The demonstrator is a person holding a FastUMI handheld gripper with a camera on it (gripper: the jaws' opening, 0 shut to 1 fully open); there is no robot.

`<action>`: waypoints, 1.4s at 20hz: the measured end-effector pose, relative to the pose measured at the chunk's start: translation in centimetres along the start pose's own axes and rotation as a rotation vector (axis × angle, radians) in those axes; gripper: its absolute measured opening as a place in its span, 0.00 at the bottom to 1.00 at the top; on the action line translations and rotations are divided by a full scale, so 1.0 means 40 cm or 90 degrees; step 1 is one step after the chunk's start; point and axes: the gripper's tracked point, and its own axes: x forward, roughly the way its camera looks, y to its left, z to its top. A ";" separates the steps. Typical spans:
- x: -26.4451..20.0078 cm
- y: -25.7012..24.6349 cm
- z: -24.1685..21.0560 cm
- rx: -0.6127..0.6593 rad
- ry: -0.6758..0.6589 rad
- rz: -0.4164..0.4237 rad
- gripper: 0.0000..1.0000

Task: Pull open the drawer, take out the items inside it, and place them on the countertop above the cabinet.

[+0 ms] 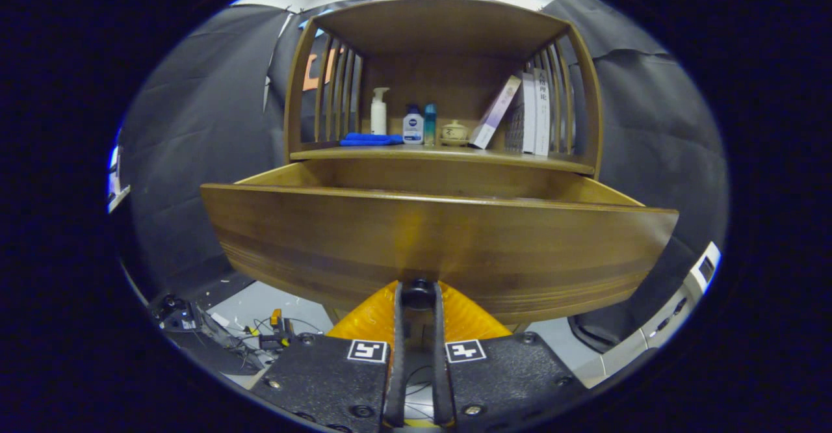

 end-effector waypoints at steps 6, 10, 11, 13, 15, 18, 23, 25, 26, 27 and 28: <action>-0.028 0.008 -0.017 -0.018 0.007 0.004 0.20; -0.030 0.010 -0.019 -0.025 0.023 0.006 0.22; -0.035 0.008 -0.018 -0.027 0.033 0.008 0.25; -0.053 0.001 -0.011 -0.021 0.047 0.010 0.29; -0.083 0.009 0.014 -0.031 0.043 0.021 0.32; -0.127 0.021 0.088 -0.046 0.017 0.053 0.41; -0.153 0.006 0.257 -0.039 -0.021 0.074 0.75; -0.140 -0.005 0.311 -0.045 -0.005 0.079 0.82; -0.130 -0.009 0.329 -0.049 0.004 0.082 0.84; -0.117 -0.016 0.351 -0.054 0.010 0.084 0.84; -0.101 -0.023 0.364 -0.060 0.021 0.086 0.86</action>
